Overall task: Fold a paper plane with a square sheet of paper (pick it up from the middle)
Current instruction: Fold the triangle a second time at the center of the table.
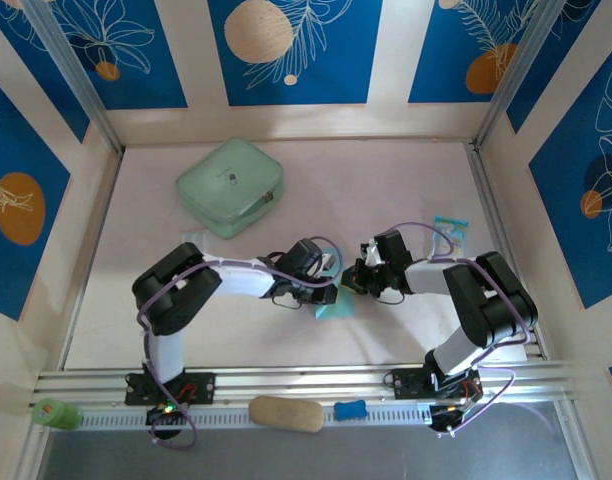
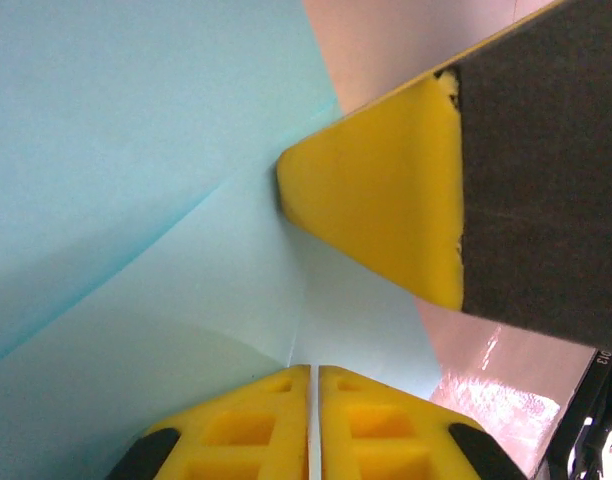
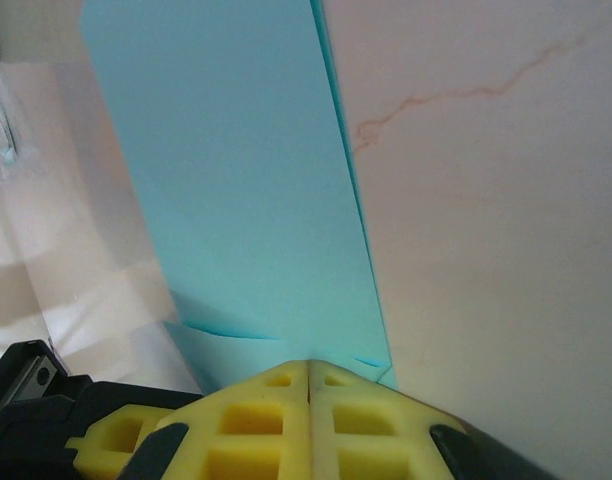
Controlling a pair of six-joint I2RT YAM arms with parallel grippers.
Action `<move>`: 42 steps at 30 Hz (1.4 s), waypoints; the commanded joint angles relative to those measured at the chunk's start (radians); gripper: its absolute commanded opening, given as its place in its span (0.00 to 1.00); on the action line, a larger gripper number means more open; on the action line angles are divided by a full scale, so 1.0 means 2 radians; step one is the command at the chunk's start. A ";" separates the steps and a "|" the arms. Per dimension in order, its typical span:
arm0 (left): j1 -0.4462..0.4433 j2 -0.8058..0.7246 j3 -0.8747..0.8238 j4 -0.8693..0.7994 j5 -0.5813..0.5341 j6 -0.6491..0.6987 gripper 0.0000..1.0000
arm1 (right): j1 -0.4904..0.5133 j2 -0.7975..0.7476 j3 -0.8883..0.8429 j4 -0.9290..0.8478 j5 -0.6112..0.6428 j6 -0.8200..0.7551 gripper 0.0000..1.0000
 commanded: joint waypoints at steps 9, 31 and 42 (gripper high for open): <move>-0.001 -0.036 -0.022 -0.060 0.004 0.033 0.13 | -0.006 0.017 -0.018 -0.037 0.033 0.000 0.00; -0.007 -0.070 -0.006 -0.095 -0.014 0.055 0.07 | -0.006 0.014 -0.013 -0.044 0.032 0.001 0.00; -0.008 -0.025 0.005 -0.046 0.012 0.022 0.09 | -0.007 0.015 -0.014 -0.046 0.030 0.000 0.00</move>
